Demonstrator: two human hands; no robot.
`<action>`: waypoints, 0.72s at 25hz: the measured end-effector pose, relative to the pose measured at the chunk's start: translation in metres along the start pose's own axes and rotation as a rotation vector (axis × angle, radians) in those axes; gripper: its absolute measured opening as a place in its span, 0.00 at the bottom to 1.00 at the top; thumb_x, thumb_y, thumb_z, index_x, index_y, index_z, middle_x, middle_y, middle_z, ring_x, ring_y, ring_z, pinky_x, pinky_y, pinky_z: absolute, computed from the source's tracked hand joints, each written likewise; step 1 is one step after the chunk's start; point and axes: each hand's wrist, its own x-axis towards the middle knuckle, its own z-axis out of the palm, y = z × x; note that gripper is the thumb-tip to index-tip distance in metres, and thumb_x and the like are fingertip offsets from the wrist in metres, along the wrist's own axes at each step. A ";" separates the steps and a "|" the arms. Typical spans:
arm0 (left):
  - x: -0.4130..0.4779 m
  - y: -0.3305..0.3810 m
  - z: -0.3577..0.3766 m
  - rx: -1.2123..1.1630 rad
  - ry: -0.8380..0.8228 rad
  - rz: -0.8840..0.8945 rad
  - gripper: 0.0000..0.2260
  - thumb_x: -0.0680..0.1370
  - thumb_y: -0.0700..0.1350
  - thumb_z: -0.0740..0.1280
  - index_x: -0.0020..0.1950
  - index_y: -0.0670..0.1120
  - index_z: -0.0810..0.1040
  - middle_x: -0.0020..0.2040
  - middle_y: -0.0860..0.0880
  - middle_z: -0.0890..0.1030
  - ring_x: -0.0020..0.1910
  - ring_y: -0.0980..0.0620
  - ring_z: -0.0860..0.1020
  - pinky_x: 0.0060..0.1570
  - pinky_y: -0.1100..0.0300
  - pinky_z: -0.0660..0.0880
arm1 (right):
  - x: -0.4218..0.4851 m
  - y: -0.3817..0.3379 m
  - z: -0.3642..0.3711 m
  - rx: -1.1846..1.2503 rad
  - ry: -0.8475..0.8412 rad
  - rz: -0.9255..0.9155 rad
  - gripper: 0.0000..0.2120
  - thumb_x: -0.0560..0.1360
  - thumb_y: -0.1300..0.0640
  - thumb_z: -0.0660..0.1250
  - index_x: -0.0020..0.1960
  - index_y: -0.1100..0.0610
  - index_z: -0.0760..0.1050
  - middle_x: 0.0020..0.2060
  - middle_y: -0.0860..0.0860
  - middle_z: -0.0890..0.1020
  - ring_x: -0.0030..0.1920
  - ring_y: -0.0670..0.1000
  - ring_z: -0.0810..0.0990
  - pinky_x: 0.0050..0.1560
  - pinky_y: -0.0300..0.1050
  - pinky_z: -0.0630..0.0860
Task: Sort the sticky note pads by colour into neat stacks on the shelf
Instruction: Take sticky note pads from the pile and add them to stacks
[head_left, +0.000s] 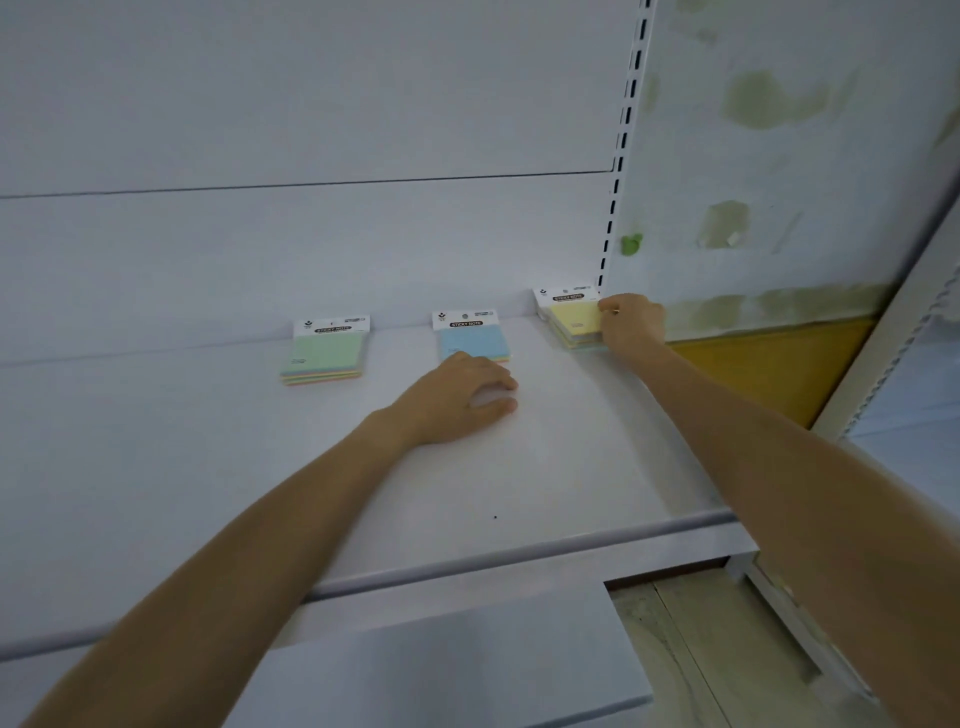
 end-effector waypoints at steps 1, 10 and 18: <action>-0.001 0.000 0.000 -0.013 0.019 -0.003 0.18 0.75 0.55 0.61 0.59 0.48 0.77 0.61 0.50 0.79 0.61 0.47 0.72 0.65 0.54 0.67 | -0.001 0.000 -0.001 -0.028 0.008 -0.014 0.18 0.76 0.68 0.52 0.59 0.65 0.76 0.60 0.63 0.77 0.61 0.63 0.72 0.66 0.53 0.68; -0.011 0.002 -0.013 0.054 0.033 -0.060 0.15 0.77 0.52 0.61 0.62 0.50 0.74 0.64 0.52 0.76 0.65 0.51 0.70 0.65 0.56 0.67 | -0.015 -0.028 0.004 -0.126 0.105 -0.323 0.19 0.76 0.65 0.54 0.65 0.58 0.70 0.67 0.57 0.69 0.67 0.60 0.64 0.66 0.52 0.62; -0.117 -0.056 -0.082 0.257 0.126 -0.246 0.15 0.78 0.52 0.58 0.63 0.51 0.74 0.65 0.52 0.76 0.66 0.51 0.70 0.61 0.57 0.68 | -0.100 -0.147 0.078 -0.091 -0.097 -0.871 0.18 0.76 0.62 0.57 0.66 0.58 0.70 0.64 0.57 0.74 0.64 0.60 0.69 0.64 0.51 0.65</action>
